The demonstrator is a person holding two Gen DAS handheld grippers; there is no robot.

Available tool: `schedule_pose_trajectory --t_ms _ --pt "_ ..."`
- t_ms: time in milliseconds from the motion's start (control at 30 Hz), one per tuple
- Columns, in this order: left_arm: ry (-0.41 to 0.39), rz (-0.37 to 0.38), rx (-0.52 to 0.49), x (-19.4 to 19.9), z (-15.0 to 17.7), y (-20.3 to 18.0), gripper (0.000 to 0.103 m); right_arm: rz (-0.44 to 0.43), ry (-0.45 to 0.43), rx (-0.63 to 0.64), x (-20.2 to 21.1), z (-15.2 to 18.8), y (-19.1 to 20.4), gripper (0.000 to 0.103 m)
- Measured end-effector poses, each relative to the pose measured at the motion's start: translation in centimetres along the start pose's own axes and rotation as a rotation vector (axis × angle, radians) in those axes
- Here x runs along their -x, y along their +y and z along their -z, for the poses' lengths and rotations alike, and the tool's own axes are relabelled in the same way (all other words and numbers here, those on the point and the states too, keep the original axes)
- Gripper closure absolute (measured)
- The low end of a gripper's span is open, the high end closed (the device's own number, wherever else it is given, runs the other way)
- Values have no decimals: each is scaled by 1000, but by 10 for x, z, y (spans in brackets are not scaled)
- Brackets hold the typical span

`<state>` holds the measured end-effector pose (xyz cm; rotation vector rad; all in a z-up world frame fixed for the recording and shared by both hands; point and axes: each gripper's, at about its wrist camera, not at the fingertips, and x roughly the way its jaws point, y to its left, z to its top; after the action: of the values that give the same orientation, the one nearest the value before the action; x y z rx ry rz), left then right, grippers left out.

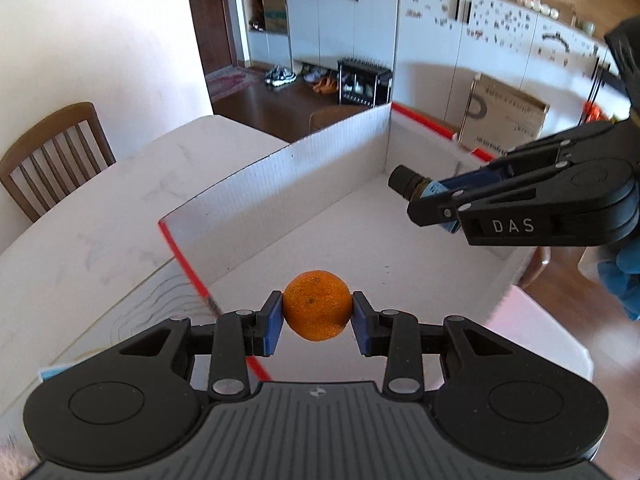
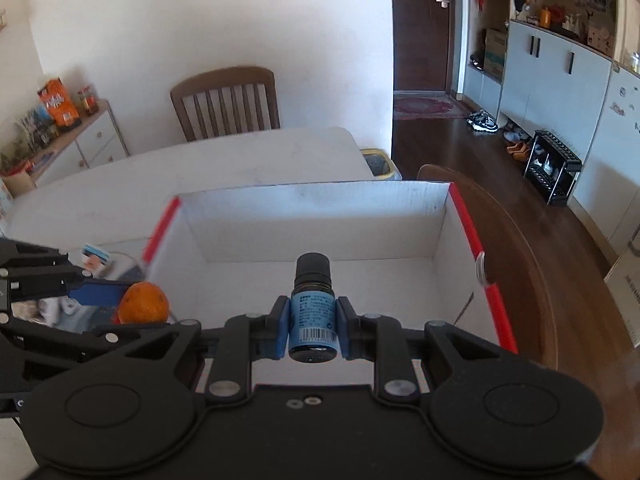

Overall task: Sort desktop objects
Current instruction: 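Carry the orange and the bottle with both grippers into the red box, then open the left gripper releasing the orange while the right gripper releases the bottle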

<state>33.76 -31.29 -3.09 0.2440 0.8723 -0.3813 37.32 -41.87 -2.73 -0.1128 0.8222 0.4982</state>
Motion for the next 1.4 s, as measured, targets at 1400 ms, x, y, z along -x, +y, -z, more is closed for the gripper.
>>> schedule_pose_trajectory --t_ms 1400 --pt "446 29 -142 -106 -18 -19 68 10 430 66 -132 -16 -6 75"
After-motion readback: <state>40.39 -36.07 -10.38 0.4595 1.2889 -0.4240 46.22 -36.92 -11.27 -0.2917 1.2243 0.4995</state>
